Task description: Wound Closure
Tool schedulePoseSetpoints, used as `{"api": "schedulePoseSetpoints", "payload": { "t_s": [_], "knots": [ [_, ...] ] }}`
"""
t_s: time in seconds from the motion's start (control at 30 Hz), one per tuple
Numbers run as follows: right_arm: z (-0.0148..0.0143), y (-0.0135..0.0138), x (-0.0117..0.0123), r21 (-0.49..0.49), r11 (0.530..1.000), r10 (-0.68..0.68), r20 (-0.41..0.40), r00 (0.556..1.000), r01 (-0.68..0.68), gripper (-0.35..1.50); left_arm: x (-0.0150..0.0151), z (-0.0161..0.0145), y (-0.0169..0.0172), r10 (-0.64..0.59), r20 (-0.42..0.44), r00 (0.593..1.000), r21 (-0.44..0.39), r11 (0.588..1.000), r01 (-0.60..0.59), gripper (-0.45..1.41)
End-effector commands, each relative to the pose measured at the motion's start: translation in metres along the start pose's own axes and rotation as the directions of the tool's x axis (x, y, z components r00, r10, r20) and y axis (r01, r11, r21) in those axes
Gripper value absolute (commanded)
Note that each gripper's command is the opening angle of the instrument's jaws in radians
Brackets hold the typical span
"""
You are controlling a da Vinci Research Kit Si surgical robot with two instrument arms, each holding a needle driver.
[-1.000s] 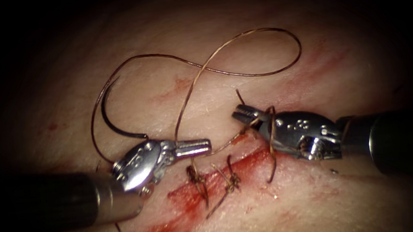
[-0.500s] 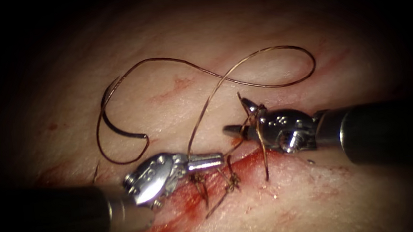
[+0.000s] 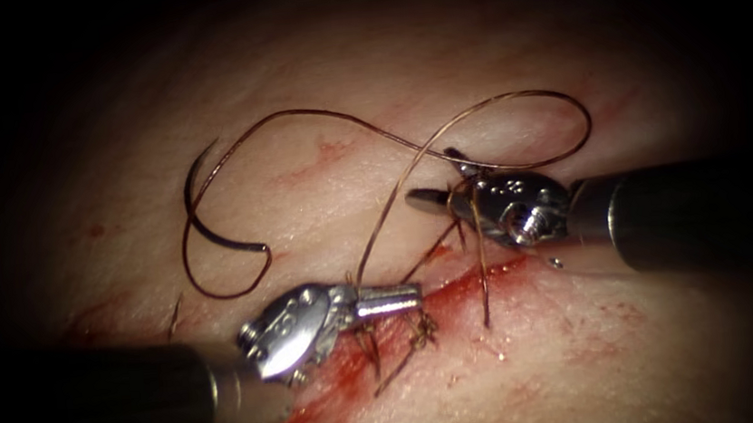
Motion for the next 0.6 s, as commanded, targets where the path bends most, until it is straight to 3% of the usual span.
{"api": "schedulePoseSetpoints", "payload": {
  "t_s": [0.03, 0.2, 0.43, 0.6],
  "knots": [
    [0.0007, -0.0007, -0.0009, 0.022, 1.0, 0.007, 0.022, 1.0, -0.007, 1.48, -0.0008, 0.0004, 0.0001, -0.003, 0.0, 1.0, -0.002, 1.0, 0.003, -0.45],
    [-0.0004, -0.0017, -0.0022, 0.071, 0.997, 0.037, 0.035, 0.999, -0.039, 1.47, -0.0008, 0.0005, 0.0003, -0.004, 0.0, 1.0, -0.005, 1.0, 0.004, -0.45],
    [-0.0016, -0.0028, -0.0019, 0.077, 0.996, 0.031, 0.035, 0.999, -0.033, 1.47, -0.0004, 0.0006, 0.0009, -0.008, -0.001, 1.0, -0.011, 1.0, 0.008, -0.45],
    [-0.0029, -0.0028, -0.0019, 0.067, 0.997, 0.029, 0.02, 0.999, -0.031, 1.47, -0.0001, 0.0016, 0.0035, -0.05, -0.018, 0.999, -0.035, 0.998, 0.049, -0.45]
  ]
}}
